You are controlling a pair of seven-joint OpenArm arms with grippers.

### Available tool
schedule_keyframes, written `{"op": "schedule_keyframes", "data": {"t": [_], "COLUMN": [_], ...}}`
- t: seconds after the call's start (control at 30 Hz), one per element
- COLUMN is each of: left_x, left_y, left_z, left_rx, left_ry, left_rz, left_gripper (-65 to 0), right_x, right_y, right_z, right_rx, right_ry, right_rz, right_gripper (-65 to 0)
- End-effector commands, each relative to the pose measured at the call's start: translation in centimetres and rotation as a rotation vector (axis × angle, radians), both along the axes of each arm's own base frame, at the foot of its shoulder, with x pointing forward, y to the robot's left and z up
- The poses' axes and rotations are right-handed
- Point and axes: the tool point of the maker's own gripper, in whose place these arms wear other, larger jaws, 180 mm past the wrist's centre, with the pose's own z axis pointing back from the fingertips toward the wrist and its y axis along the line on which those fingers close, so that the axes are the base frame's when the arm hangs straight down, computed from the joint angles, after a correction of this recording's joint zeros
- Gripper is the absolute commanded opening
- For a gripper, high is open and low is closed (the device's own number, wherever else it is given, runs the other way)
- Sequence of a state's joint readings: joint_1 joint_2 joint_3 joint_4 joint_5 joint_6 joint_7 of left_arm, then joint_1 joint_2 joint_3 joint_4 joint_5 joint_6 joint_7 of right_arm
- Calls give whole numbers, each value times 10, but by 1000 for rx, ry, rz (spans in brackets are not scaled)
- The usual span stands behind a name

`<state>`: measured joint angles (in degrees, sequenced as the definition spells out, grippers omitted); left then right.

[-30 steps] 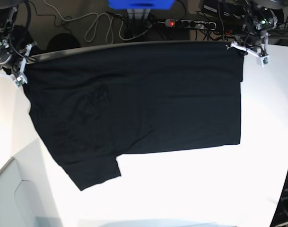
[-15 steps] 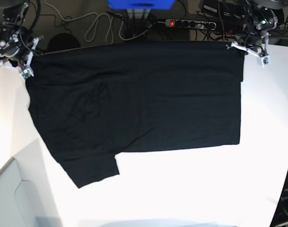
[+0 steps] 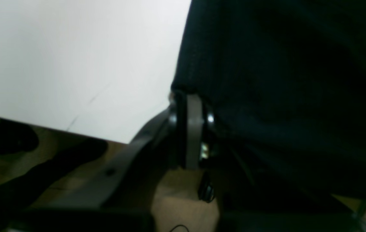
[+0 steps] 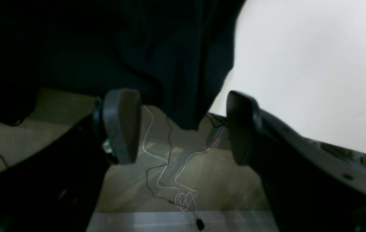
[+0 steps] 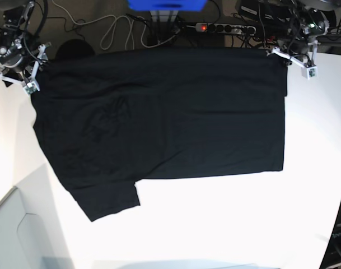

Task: Fold the T-shirt properly
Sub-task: 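Release the shoulders and move both grippers to the shirt's side edges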

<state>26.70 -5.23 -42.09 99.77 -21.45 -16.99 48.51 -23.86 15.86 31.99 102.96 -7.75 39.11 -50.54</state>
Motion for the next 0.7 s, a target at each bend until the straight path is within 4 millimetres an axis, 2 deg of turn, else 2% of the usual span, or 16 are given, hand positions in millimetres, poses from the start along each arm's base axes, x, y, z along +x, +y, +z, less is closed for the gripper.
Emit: {"op": "schedule_keyframes", "data": {"t": [0.0,0.1,0.17,0.33,0.43,0.53,0.67], "left_x": [0,0,1,-3,0,4,10], "left_y": [3,3,3,20,33,36,41], "left_z": [4,5,6,17,40,58,75], "left_rx": [12,14,15,50,108,148,187], "left_ry": [-3,-6,-9,-34,-82,-123,-161], "left_rz": [-5,-8,-12,45,71,73,77], "left_gripper": [-524,-308,-230,-212,-210,-209,-208], "right_x": [3,2,3,3,2,3,17], "right_y": [-6,-15,-20,-34,-39,-39,-38], "right_z": [9,15,21,38,44,46,52], "right_rx": [-23,-39,-54,-94,-106,-108,-105], "right_ry": [-14,-30,-47,-92,-114,-121,-161], "right_rz": [17,-10,-22,-77,-105,-103,-106], "right_gripper": [-248,-248,-248,-248,-248,-248,-248]}}
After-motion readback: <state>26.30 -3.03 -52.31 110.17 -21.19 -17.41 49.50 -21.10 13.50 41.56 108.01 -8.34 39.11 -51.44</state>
